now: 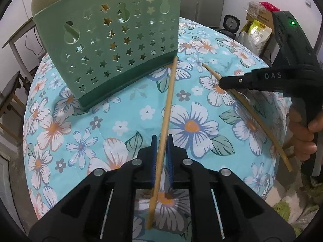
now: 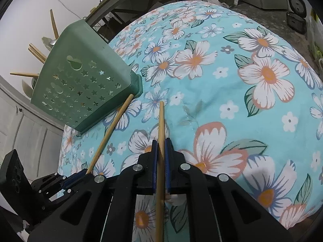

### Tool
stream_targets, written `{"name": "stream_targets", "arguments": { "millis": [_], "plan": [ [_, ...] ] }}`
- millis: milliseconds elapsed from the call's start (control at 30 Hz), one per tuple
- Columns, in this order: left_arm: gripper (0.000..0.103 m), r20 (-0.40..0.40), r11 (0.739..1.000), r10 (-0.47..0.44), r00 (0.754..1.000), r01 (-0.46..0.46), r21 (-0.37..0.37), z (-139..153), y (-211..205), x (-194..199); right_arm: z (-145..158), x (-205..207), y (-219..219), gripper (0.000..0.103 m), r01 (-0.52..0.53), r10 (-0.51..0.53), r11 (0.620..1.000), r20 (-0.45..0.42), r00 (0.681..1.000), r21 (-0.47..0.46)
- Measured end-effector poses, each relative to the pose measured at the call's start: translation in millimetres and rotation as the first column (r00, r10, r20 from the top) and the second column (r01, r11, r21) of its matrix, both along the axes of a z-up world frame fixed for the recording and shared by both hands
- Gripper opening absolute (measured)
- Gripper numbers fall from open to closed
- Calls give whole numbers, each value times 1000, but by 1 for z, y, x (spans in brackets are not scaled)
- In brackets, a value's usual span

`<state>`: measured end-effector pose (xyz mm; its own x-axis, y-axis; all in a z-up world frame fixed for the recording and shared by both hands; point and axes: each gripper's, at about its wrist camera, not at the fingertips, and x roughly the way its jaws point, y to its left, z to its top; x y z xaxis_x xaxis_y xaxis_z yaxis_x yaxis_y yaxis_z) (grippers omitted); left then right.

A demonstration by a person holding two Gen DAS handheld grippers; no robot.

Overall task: Organize utensils
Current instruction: 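Close the left gripper on one chopstick while the right gripper grasps the other, then lift both held chopsticks up over the green holder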

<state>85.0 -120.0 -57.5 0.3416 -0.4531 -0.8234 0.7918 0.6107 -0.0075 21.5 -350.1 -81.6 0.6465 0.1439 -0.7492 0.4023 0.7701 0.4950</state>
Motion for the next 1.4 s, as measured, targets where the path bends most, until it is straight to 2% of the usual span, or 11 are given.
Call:
{"name": "stream_targets", "arguments": {
  "millis": [200, 400, 567, 633, 733, 867, 1167, 1400],
  "plan": [
    [6, -25, 1000, 0, 1000, 1, 16, 2, 10, -10, 2, -4, -2, 7, -1, 1, 1000, 4, 1000, -4],
    [6, -101, 999, 2, 995, 3, 52, 0, 33, -18, 2, -11, -4, 7, 7, -7, 1000, 9, 1000, 11],
    [6, -107, 998, -10, 994, 17, 67, 2, 39, -22, 1, -12, -5, 7, 10, -11, 1000, 9, 1000, 24],
    [9, -106, 998, -10, 994, 17, 65, 3, 38, -20, 1, -11, -5, 7, 11, -11, 999, 8, 1000, 31],
    [19, -116, 999, -4, 993, 9, 45, 6, 37, -17, 0, -10, -5, 7, 11, -11, 999, 6, 1000, 33],
    [23, -118, 999, -8, 993, 12, 40, 6, 29, -11, 0, -10, -5, 7, 10, -10, 999, 4, 1000, 34],
    [24, -153, 1000, -6, 988, 10, 27, 2, 15, 5, -2, -8, -5, 7, 4, -4, 999, 1, 1000, 37],
    [24, -140, 999, -8, 990, 13, 33, 0, 2, 15, -2, -7, -5, 7, 3, -3, 999, 1, 1000, 39]
  ]
}}
